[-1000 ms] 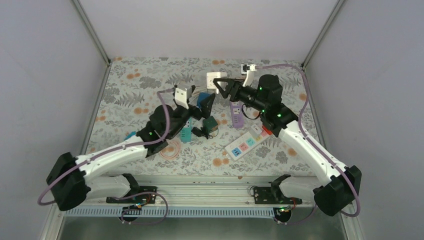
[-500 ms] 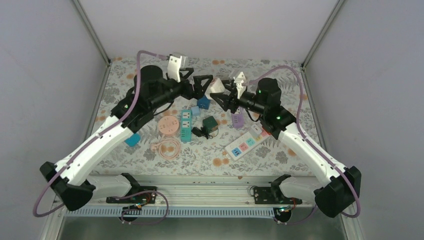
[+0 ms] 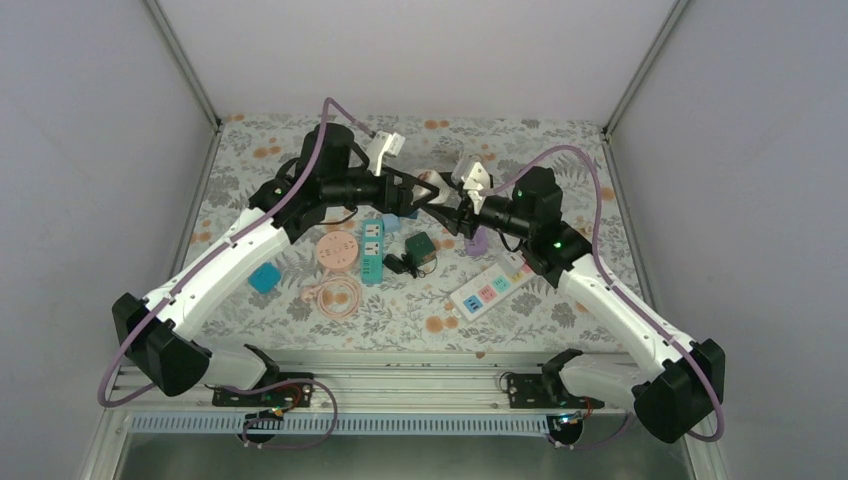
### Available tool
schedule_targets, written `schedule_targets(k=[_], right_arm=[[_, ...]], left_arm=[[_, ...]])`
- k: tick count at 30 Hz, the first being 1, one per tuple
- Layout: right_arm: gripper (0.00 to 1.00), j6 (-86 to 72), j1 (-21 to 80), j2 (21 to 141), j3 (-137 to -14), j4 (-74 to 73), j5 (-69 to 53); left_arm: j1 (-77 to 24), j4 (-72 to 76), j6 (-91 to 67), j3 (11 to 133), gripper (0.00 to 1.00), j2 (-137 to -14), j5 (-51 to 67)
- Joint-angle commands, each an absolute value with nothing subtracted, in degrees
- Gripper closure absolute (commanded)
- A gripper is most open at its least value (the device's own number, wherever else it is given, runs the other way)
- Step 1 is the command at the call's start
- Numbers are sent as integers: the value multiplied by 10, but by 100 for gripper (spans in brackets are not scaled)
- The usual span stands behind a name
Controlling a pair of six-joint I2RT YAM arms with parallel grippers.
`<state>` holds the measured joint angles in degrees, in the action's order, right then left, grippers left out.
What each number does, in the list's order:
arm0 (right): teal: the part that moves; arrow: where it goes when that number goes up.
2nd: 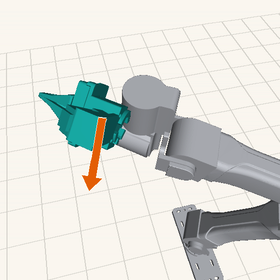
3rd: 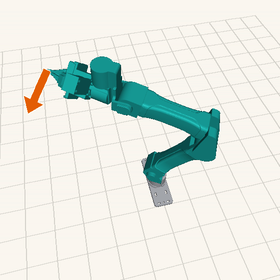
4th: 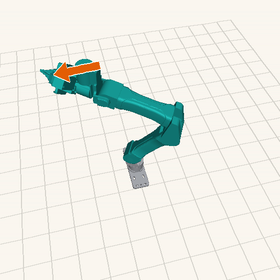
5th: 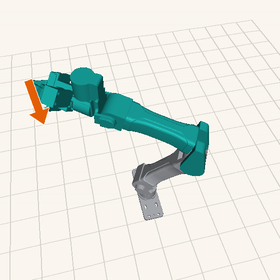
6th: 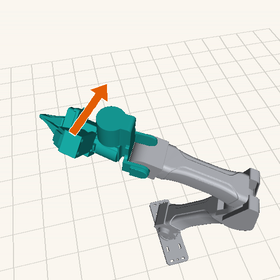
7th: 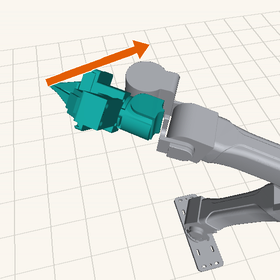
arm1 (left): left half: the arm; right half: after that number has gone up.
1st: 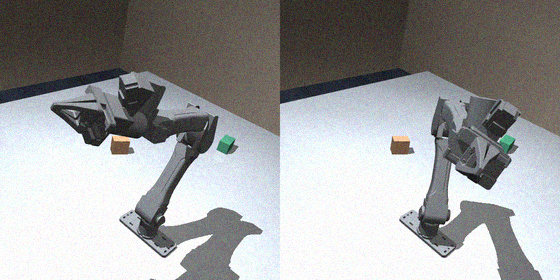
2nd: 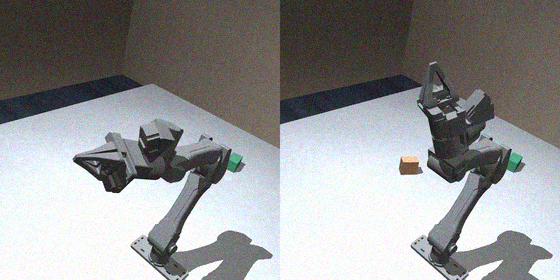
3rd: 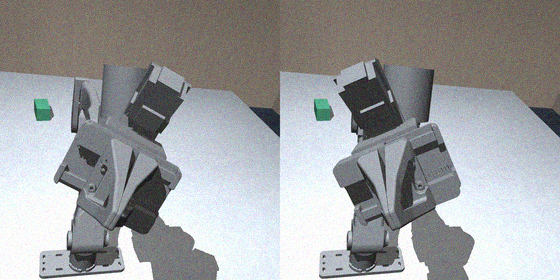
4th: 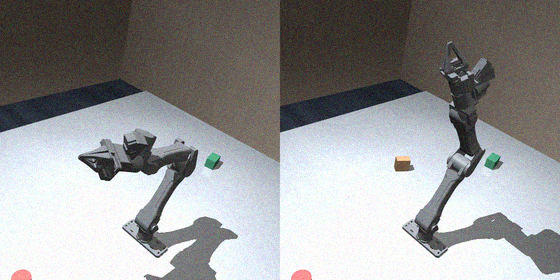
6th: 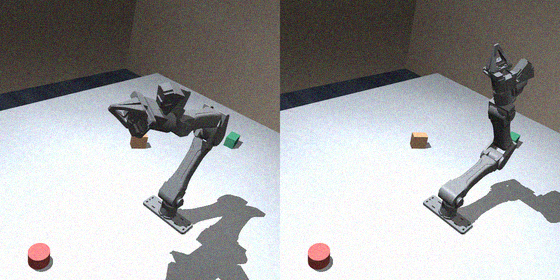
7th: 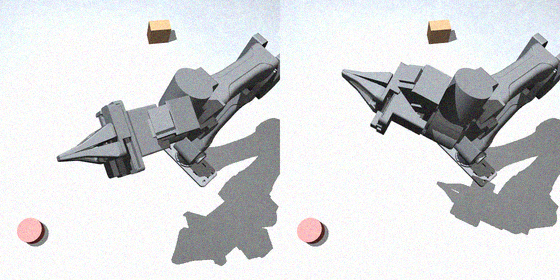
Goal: Insert the plug
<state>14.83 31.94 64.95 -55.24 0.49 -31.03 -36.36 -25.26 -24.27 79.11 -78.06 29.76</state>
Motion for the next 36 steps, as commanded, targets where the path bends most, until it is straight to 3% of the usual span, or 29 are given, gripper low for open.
schedule_targets(k=[1,6,14,19,21,24,26,30,36], right_arm=[[55,174,326,631,-543,36,-329],[55,167,328,644,-547,25,-335],[53,165,333,650,-549,15,-338],[50,124,334,658,-554,7,-295],[41,96,334,654,-551,6,-273],[20,56,334,631,-534,-1,-251],[14,28,335,605,-522,-15,-241],[17,-72,335,544,-514,-62,-186],[16,-235,333,486,-577,-259,-46]], left_arm=[[-357,-235,-269,783,12,-780,375],[-356,-230,-274,779,22,-783,390],[-356,-234,-288,779,18,-821,414],[-355,-219,-296,776,41,-831,408],[-355,-229,-287,781,46,-831,380],[-355,-240,-263,779,50,-825,328],[-355,-238,-243,768,51,-819,292],[-356,-212,-189,739,51,-808,214],[-389,-162,-124,698,53,-817,101]])
